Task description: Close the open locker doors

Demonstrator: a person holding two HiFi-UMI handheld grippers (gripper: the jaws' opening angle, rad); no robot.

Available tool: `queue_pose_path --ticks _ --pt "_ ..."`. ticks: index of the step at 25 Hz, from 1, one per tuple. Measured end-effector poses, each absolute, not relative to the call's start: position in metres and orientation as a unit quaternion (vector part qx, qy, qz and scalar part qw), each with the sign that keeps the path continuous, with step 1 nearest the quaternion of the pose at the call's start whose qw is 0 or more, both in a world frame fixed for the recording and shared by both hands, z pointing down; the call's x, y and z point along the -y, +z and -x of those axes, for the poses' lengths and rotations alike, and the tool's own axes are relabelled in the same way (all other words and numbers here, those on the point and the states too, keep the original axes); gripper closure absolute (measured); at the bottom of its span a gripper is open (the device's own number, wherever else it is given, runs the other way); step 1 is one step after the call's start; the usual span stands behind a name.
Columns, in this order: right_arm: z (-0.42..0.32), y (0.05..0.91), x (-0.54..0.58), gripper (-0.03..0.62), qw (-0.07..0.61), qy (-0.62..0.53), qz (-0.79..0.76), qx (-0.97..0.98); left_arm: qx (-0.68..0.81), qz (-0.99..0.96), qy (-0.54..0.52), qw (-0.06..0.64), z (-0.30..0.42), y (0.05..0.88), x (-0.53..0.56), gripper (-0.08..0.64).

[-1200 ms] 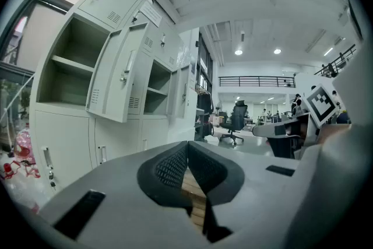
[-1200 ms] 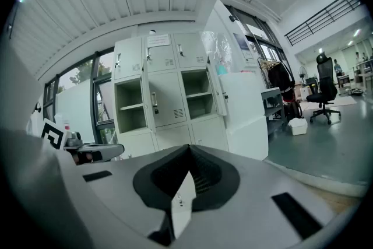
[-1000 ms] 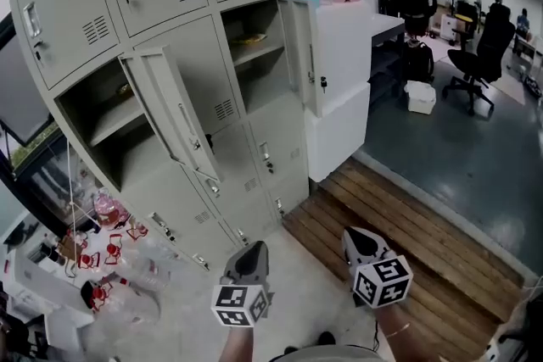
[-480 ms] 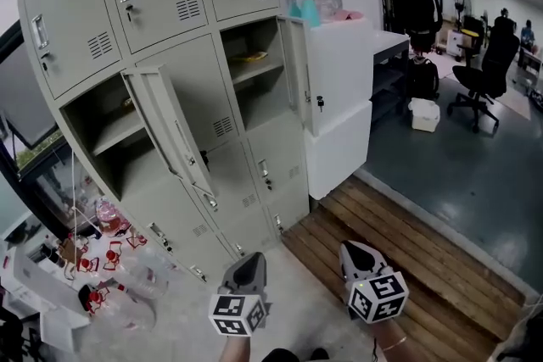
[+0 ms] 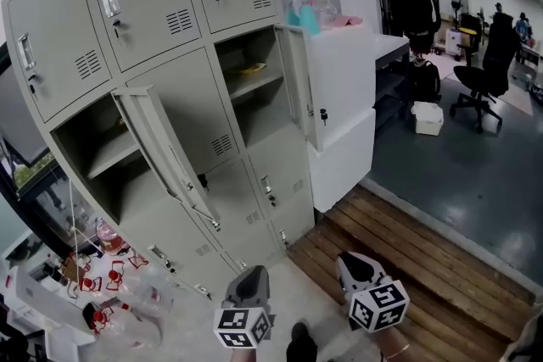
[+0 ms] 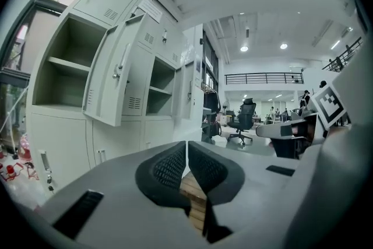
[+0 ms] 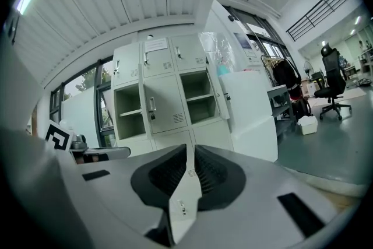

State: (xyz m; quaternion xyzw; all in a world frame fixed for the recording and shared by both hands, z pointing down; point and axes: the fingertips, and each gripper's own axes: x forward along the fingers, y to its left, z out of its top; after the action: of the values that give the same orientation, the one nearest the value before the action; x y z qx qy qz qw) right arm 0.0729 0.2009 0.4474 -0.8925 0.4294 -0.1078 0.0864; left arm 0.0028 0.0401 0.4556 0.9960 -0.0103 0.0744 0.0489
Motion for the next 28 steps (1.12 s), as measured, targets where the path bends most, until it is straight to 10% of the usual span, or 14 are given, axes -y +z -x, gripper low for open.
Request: queue_pose_path --ticks 28 --pt "-0.307 0.408 -0.069 0.515 0.072 -0.067 0.933 -0.347 -0.113 -0.988 0.068 0.076 -0.223 0.457 0.069 0.538"
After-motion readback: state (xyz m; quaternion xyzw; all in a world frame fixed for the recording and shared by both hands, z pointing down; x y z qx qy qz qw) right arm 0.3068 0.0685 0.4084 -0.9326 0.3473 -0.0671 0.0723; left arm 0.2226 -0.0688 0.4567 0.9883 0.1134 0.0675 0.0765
